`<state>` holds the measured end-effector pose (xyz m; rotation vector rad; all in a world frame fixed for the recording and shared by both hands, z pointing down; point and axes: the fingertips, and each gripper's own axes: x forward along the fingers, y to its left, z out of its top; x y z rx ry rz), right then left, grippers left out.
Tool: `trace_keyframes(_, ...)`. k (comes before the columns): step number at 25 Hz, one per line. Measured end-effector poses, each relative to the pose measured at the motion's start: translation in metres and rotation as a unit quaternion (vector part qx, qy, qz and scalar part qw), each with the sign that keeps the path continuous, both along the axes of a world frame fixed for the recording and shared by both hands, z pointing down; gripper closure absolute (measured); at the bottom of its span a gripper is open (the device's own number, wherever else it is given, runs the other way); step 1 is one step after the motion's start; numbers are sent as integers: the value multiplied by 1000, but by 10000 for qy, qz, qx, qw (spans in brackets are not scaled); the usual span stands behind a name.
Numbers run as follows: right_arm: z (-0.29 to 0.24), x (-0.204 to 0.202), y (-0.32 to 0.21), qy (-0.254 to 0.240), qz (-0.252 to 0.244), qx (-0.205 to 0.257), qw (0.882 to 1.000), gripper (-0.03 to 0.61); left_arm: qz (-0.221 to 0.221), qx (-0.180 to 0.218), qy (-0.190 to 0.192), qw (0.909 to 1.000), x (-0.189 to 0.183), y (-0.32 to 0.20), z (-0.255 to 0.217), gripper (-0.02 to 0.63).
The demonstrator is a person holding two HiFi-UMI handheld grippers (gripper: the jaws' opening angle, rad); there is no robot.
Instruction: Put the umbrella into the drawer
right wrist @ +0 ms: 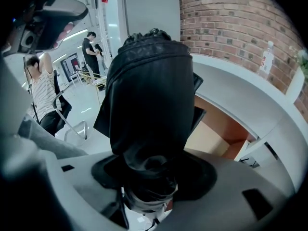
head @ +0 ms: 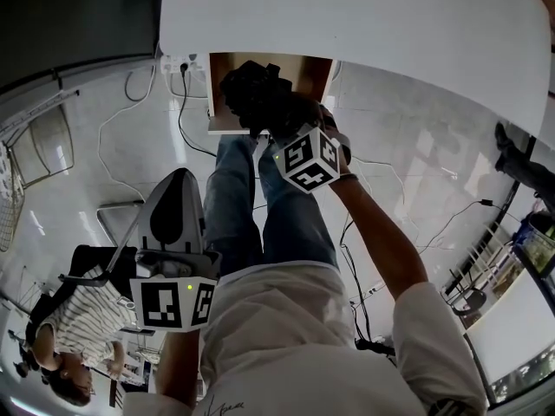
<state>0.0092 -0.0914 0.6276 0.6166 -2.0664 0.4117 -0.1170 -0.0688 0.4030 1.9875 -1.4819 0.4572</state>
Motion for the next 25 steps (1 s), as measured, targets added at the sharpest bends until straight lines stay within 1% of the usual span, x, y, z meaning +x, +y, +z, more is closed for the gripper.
trace_keyframes(4, 11, -2, 1, 60, 4, -14, 10000, 311, 40, 10, 68, 10000, 5, -1, 0, 595)
trace_keyframes(8, 21, -1, -1, 132, -9, -17, 9999, 311, 65, 41, 20, 10000, 9, -1, -2, 595)
trace_keyframes(14, 43, -7, -9, 315, -34, -85, 9995, 311, -79, -16, 33, 10000, -8, -1, 7, 595)
trace_keyframes(19, 60, -7, -16, 437, -46, -159, 9989, 310, -158, -62, 44, 9998, -8, -3, 12, 595)
trace_keyframes(25, 81, -9, -21, 675, -197, -209, 9973, 310, -186, -145, 65, 9997, -13, 1, 16, 595)
